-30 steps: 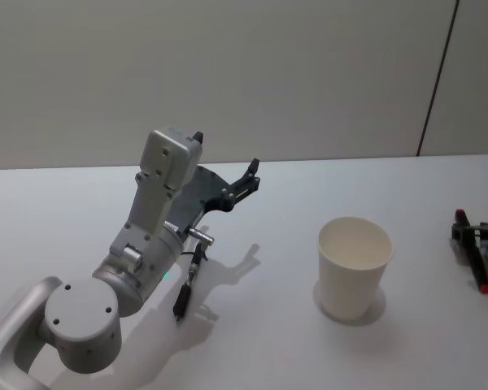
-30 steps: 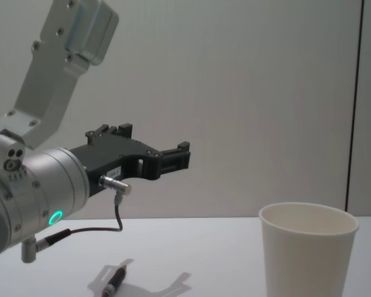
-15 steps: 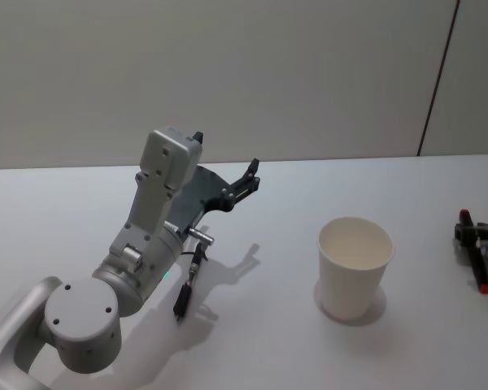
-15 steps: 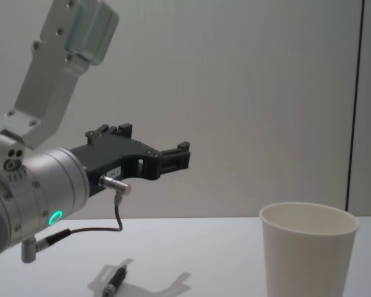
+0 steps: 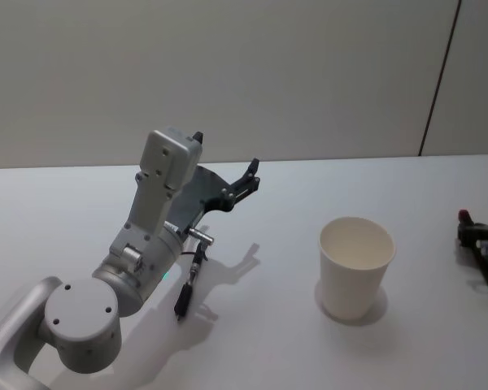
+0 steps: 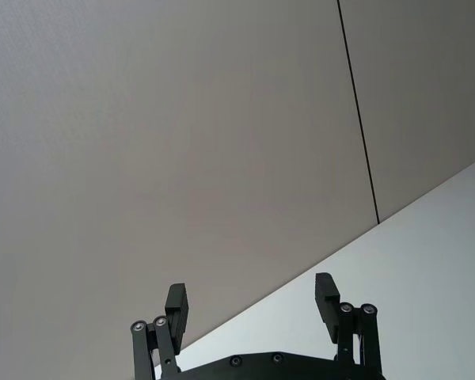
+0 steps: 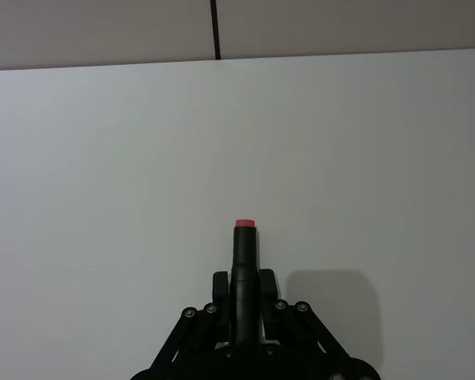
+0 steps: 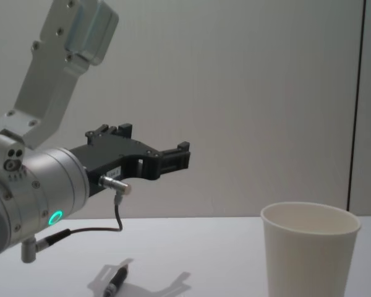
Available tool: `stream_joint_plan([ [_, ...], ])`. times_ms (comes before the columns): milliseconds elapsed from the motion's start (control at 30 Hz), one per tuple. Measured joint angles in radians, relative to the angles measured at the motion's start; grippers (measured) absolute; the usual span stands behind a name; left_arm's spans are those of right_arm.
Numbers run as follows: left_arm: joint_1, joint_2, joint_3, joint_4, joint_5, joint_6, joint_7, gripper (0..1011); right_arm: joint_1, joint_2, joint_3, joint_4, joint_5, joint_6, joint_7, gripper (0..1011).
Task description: Place the pen into the pen holder.
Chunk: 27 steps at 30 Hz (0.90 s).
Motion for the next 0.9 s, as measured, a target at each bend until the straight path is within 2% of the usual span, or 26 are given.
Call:
stream_joint_plan([
  [900,0.0,0.0,0.0,0.0,0.0,0.0,0.0,1001,0.0,0.0,0.0,0.0,0.0,0.001,0.0,195],
])
